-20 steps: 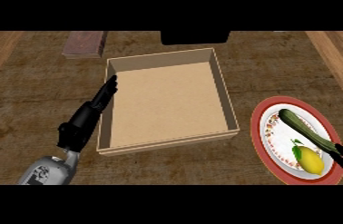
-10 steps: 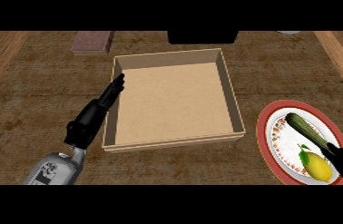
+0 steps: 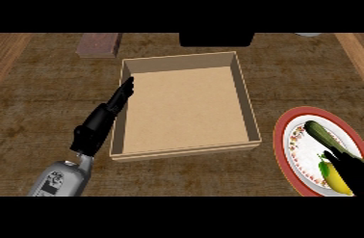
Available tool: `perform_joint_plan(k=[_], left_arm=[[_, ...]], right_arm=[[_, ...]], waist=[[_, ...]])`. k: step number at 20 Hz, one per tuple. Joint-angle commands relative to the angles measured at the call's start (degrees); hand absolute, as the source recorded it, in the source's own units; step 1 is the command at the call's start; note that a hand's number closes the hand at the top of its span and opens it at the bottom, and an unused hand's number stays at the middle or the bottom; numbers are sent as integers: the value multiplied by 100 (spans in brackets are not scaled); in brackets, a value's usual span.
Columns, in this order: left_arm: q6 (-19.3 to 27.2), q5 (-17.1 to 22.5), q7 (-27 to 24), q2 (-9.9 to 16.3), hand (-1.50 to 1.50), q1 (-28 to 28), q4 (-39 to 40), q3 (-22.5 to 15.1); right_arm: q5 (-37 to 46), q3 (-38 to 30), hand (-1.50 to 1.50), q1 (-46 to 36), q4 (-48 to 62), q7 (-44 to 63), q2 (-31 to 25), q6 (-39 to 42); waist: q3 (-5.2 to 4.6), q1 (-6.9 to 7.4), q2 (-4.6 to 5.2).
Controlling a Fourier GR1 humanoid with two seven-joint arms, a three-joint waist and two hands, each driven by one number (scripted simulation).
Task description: Pick the lemon from the plate and place it in the cardboard box
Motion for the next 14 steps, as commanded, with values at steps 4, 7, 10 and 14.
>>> perform_joint_plan(k=[4, 7, 10, 14], left_arm=[[-6, -332, 304, -293, 0, 53, -294, 29], [-342, -340, -291, -267, 0, 47, 298, 379], [-430, -332, -53, -334, 0, -70, 275, 570], [-740, -249, 183, -217, 0, -37, -86, 712]], right_arm=[[193, -223, -150, -809, 568, -254, 541, 467], [370, -397, -150, -472, 669, -779, 744, 302], [636, -422, -150, -698, 677, -483, 963, 649], [855, -439, -150, -695, 1054, -764, 1092, 794]], waist=[[-1, 15, -2], [-2, -23, -3], [-3, -15, -3], [-2, -6, -4]])
